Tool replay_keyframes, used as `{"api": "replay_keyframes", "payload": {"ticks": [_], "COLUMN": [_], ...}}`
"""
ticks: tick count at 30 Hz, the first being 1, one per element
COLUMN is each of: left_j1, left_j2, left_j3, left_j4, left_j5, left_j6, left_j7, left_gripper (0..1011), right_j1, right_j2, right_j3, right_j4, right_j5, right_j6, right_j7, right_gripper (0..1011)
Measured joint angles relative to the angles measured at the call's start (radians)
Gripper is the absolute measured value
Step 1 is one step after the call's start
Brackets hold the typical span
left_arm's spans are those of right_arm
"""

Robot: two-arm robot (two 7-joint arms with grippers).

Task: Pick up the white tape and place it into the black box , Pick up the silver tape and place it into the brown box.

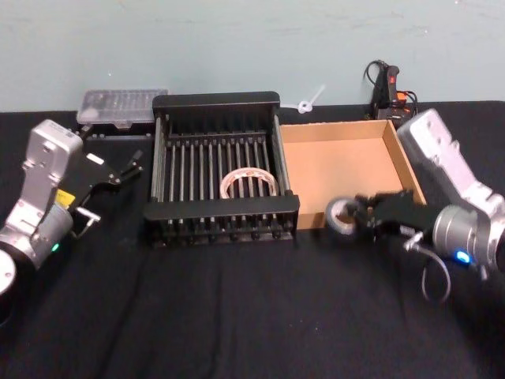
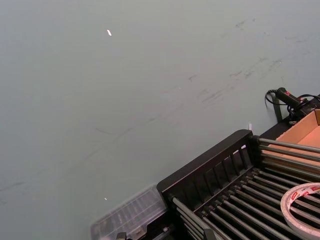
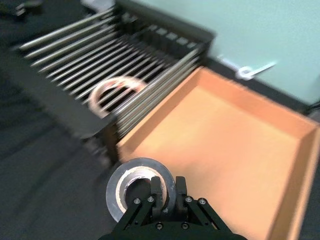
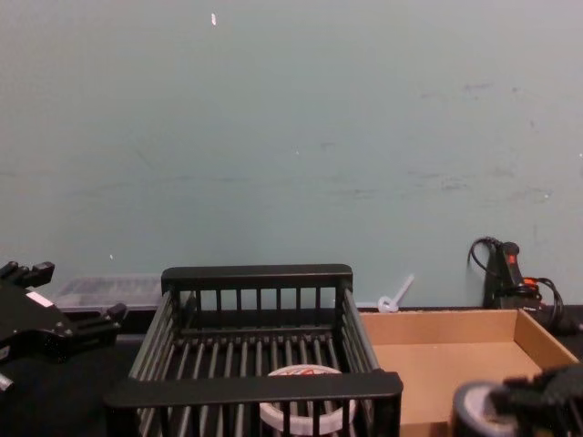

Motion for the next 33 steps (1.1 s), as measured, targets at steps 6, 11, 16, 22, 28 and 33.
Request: {"api": "replay_keyframes", "payload": {"ticks": [6, 11, 16, 22, 28, 33], "left_j1": [0.000, 0.000, 0.000, 0.000, 0.000, 0.000], "left_j2": [0.000, 0.000, 0.000, 0.000, 0.000, 0.000], "left_j3": [0.000, 0.000, 0.000, 0.000, 0.000, 0.000], "left_j4": [0.000, 0.000, 0.000, 0.000, 0.000, 0.000], "left_j5": [0.000, 0.000, 0.000, 0.000, 0.000, 0.000], "left_j6": [0.000, 0.000, 0.000, 0.000, 0.000, 0.000], "left_j7": [0.000, 0.000, 0.000, 0.000, 0.000, 0.000], "left_gripper": [1001, 1001, 1001, 1001, 1001, 1001], "right_j1": [0.035, 0.077, 0.112, 0.151, 0.181, 0.195], "right_j2": [-0.039, -0.079, -0.107, -0.141, -0.169, -0.185], "right_j3": [0.031, 0.047, 0.051, 0.051, 0.049, 0.054], "right_j4": [0.041, 0.095, 0.141, 0.202, 0.254, 0.282], "right_j5": [-0.015, -0.037, -0.056, -0.080, -0.101, -0.114], "right_j6": [-0.011, -0.018, -0.024, -0.026, -0.022, -0.024], "right_j7": [-0.035, -0.063, -0.075, -0.084, -0.090, -0.090], "right_gripper": [174, 174, 174, 174, 174, 174]}}
